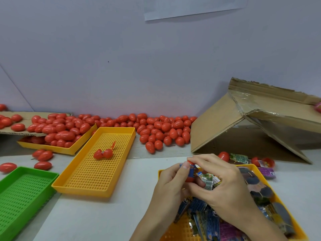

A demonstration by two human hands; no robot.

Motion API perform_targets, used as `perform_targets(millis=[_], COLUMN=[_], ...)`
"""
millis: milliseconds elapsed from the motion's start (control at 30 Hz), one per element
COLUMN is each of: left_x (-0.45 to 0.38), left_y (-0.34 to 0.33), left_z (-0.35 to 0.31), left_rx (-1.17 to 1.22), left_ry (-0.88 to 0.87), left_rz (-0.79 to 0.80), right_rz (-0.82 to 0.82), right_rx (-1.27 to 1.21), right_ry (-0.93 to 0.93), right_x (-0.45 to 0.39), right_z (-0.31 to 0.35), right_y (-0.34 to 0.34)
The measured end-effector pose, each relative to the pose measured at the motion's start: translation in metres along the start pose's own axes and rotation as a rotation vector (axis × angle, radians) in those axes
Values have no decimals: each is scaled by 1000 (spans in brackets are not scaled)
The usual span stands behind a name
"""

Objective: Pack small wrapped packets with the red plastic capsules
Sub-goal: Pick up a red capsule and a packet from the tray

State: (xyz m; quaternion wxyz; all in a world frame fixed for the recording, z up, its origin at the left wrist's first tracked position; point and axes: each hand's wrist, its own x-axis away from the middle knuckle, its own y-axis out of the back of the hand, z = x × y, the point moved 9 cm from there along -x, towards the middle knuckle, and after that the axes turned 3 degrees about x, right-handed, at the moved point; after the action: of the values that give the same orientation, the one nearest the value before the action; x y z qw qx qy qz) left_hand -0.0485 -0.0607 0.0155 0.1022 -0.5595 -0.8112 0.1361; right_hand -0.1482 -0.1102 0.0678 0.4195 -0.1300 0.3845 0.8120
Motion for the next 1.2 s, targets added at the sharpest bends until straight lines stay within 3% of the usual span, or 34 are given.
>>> perform_targets(millis=[500,733,933,1200], left_x=[3,-3,0,-3], left_y=[-11,2,-2,3], left_z=[8,8,9,11], left_rx=[-19,59,245,282], left_ry=[109,66,130,128], left_rz=[121,-35,-10,-63], right_rz=[180,51,18,18], right_rx=[-268,-8,-55,-73], right_ry=[-60,-72,-121,-179], right_x=[-3,-1,-2,-2], right_z=[-1,-13,-15,-20], right_y=[-2,0,-1,-3])
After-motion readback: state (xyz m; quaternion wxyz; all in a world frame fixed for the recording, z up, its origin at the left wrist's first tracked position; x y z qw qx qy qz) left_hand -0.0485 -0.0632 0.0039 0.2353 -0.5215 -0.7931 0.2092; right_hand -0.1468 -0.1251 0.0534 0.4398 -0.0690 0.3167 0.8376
